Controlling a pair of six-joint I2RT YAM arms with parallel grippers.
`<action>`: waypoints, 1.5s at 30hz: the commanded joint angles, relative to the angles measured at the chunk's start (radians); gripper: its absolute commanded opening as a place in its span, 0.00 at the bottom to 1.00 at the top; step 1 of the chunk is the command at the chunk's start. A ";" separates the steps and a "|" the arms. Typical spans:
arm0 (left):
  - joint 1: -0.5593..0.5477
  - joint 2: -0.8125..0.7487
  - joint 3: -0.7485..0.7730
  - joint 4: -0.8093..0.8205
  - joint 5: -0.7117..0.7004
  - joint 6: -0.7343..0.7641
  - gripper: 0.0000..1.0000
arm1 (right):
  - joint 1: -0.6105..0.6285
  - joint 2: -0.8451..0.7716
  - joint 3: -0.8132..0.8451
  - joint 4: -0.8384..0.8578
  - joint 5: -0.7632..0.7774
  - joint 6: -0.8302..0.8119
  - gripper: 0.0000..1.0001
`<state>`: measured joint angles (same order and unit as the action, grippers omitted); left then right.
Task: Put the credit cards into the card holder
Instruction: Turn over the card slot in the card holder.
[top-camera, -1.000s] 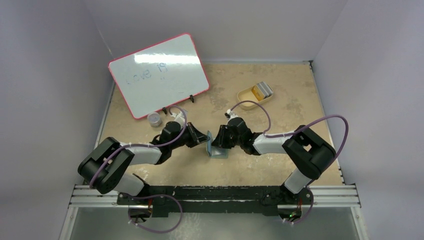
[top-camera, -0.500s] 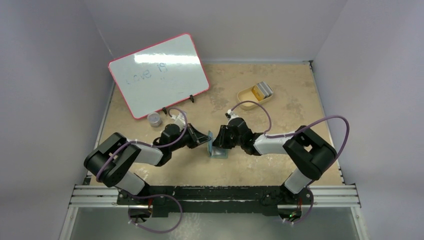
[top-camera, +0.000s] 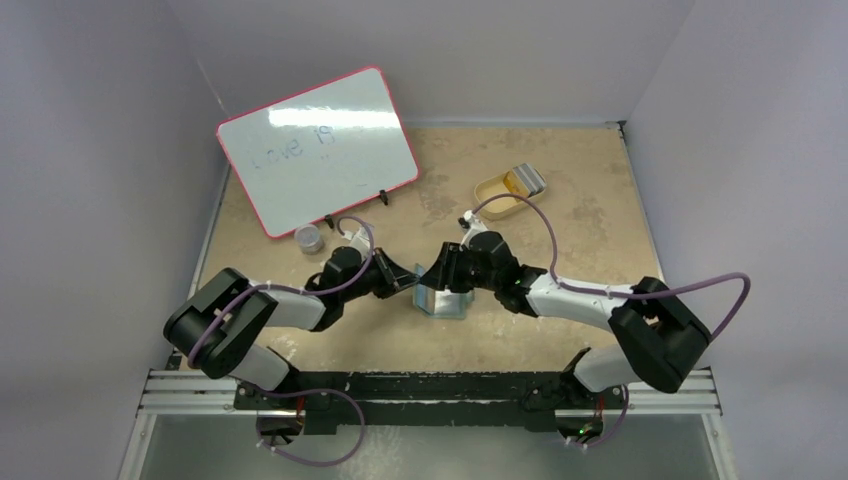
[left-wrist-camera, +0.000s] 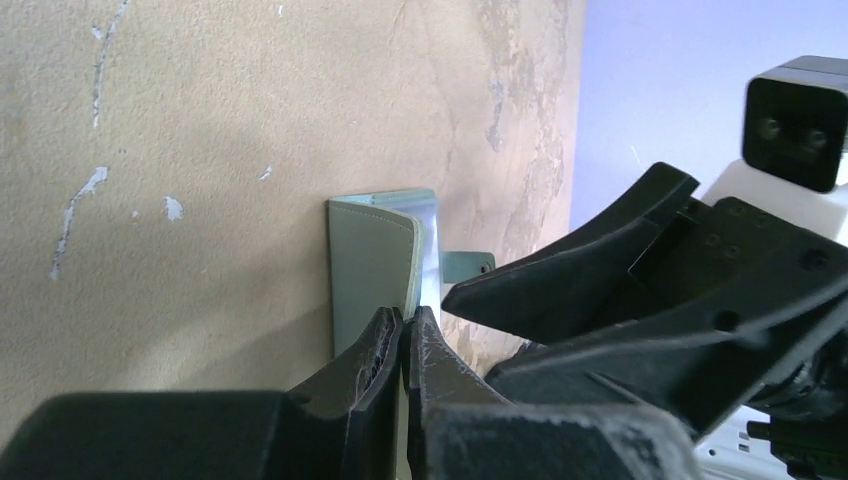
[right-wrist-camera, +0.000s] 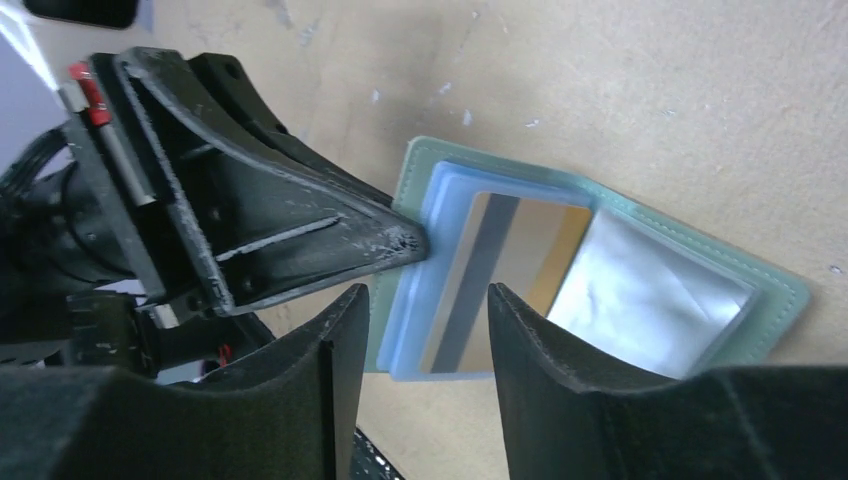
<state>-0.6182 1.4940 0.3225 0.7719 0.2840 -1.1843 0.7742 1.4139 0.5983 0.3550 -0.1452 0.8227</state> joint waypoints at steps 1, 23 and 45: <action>-0.008 -0.046 0.041 -0.068 -0.014 0.043 0.00 | 0.007 -0.007 0.008 0.060 -0.032 0.026 0.53; -0.027 -0.196 0.224 -0.608 -0.153 0.207 0.00 | 0.007 0.095 -0.024 0.046 0.051 0.029 0.25; -0.031 -0.081 0.074 -0.107 0.011 0.043 0.00 | 0.007 0.275 -0.020 0.141 -0.001 0.021 0.18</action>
<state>-0.6434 1.4017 0.3958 0.5503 0.2455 -1.1179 0.7734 1.6630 0.5903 0.5354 -0.1608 0.8642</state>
